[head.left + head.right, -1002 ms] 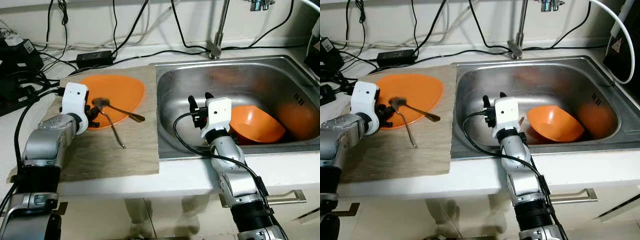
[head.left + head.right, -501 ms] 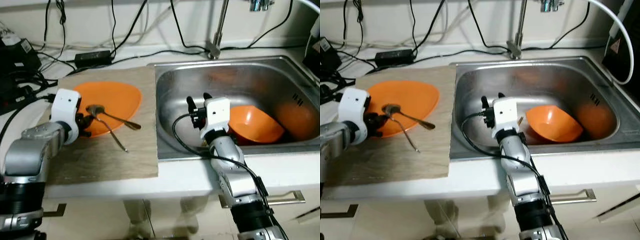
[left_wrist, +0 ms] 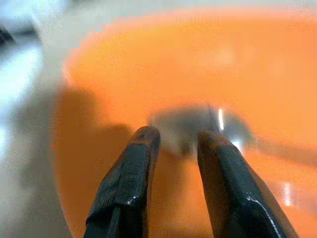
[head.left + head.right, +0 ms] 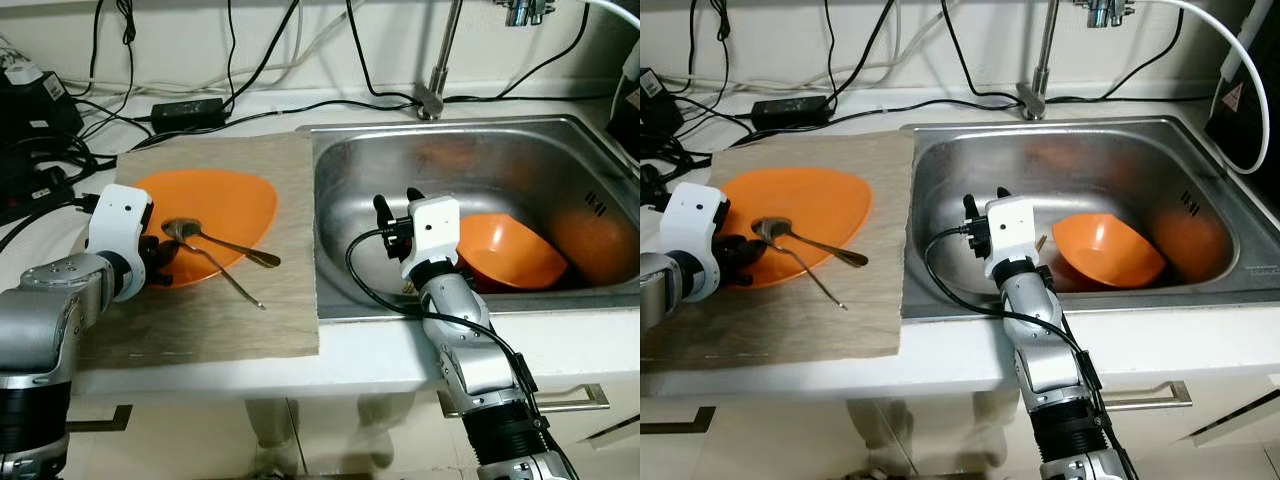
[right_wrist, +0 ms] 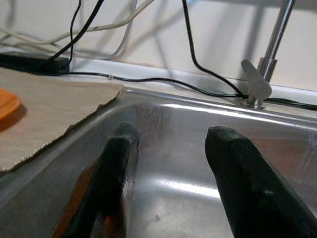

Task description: Kitchen organization

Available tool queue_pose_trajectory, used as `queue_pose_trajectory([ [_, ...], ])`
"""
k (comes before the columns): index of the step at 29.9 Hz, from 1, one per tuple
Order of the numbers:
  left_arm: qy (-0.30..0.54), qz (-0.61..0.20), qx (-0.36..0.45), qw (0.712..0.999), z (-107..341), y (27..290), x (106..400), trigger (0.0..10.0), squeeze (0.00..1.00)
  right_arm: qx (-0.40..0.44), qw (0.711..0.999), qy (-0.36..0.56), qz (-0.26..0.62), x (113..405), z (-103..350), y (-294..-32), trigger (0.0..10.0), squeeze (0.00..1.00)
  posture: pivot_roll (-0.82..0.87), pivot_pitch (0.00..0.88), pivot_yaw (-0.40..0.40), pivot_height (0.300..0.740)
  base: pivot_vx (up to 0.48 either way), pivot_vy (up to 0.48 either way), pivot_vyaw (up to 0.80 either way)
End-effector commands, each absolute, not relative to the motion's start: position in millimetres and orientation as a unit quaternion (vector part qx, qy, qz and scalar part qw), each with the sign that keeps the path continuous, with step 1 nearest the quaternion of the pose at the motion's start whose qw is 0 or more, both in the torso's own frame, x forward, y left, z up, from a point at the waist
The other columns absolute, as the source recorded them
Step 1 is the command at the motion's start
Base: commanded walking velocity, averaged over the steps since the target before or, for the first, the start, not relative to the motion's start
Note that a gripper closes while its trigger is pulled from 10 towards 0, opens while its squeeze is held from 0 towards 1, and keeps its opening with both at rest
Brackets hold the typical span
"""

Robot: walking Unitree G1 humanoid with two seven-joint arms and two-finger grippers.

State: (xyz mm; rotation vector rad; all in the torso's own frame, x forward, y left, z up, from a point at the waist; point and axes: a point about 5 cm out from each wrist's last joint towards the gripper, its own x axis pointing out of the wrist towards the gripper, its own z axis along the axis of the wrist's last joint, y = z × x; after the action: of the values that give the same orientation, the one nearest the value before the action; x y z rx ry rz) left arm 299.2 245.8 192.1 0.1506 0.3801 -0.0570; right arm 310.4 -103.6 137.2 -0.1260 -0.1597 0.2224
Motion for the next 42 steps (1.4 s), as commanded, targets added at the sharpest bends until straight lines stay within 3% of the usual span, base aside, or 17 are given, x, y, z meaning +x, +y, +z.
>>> queue_pose_trajectory([
  [1,0.141,0.001,0.078,0.987,207.8,252.9,305.2,10.0,0.0,-0.064,0.99,-0.062,0.11,310.4,127.3,-104.7,10.0,0.0,0.05,0.0,0.063,0.74,0.0,0.0,0.0],
  [8,0.049,0.068,0.061,0.995,215.3,265.5,319.8,10.0,0.0,-0.069,0.99,-0.069,0.106,314.9,129.7,-106.7,10.0,0.0,0.03,0.0,0.062,0.74,0.0,0.0,0.0],
  [16,0.037,0.121,0.01,0.992,182.2,273.1,321.2,10.0,0.0,-0.074,0.989,-0.075,0.105,318.1,130.3,-107.5,10.0,0.0,0.03,0.0,0.051,0.74,0.0,0.0,0.0],
  [29,0.012,0.118,-0.031,0.992,167.8,261.2,323.0,10.0,0.0,-0.072,0.989,-0.081,0.105,317.7,129.8,-107.5,10.0,0.0,0.02,0.002,0.05,0.74,0.0,0.0,0.0],
  [42,0.062,0.089,0.008,0.994,150.8,255.2,315.7,10.0,0.0,-0.071,0.989,-0.074,0.105,315.4,126.5,-107.2,10.0,0.0,0.03,0.008,0.057,0.74,0.0,0.0,0.0],
])
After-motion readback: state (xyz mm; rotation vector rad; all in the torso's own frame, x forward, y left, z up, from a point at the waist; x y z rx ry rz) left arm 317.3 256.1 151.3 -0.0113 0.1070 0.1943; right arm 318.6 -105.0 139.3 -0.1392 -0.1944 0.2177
